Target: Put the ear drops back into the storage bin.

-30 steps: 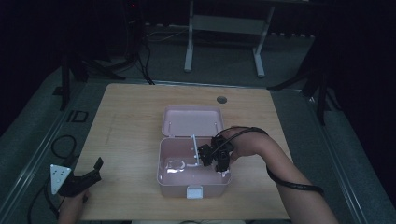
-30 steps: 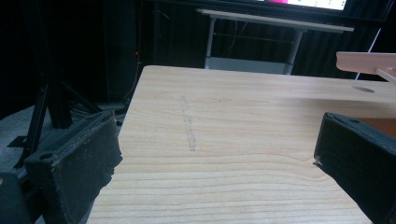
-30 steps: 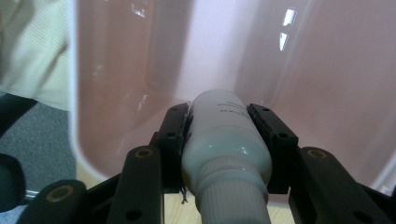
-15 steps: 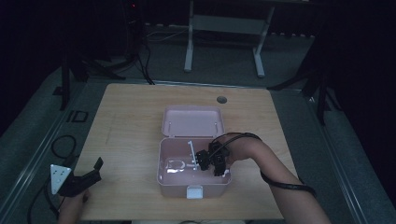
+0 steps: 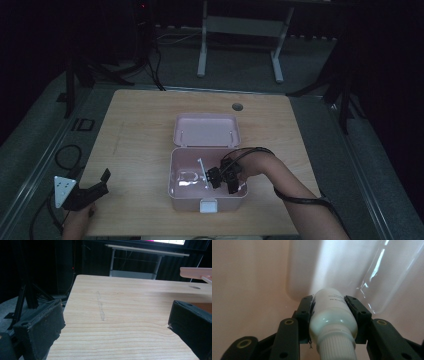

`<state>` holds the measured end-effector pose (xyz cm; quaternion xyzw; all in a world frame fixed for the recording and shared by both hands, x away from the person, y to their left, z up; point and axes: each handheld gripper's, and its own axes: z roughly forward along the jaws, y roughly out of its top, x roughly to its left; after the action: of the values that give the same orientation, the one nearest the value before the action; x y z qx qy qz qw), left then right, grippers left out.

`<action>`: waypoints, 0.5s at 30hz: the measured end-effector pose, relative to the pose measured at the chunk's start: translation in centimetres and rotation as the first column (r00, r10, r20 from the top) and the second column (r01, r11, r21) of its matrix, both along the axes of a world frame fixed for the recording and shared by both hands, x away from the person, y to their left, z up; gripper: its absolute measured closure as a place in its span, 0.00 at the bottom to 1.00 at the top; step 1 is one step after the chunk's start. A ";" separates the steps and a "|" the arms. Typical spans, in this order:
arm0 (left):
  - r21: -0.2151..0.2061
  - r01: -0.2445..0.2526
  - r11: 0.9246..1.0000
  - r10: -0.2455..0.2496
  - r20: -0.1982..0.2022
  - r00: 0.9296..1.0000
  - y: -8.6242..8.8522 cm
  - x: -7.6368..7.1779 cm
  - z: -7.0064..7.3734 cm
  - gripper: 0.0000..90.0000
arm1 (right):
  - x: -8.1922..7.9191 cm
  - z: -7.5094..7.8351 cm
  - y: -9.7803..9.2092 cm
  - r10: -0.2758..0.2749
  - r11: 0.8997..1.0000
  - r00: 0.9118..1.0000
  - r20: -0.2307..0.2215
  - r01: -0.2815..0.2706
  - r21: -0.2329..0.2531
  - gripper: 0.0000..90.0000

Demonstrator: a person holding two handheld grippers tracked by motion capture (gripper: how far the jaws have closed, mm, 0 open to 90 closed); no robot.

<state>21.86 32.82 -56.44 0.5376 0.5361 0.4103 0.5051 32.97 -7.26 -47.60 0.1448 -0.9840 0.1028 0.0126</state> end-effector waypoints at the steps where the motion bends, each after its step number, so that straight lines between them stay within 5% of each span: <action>1: 0.000 0.000 1.000 0.000 0.002 1.000 0.0 0.0 0.0 0.01 | 0.0 -0.3 0.0 -0.007 1.000 1.000 0.000 0.007 -0.003 0.66; 15: 0.001 0.001 1.000 -0.001 0.001 1.000 0.0 0.0 0.0 0.01 | -0.1 -1.2 0.2 -0.019 0.999 1.000 -0.010 0.019 -0.029 0.64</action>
<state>21.86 32.81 -56.45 0.5381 0.5352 0.4106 0.5055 32.87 -7.09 -48.82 0.1358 -0.9837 0.1160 0.0209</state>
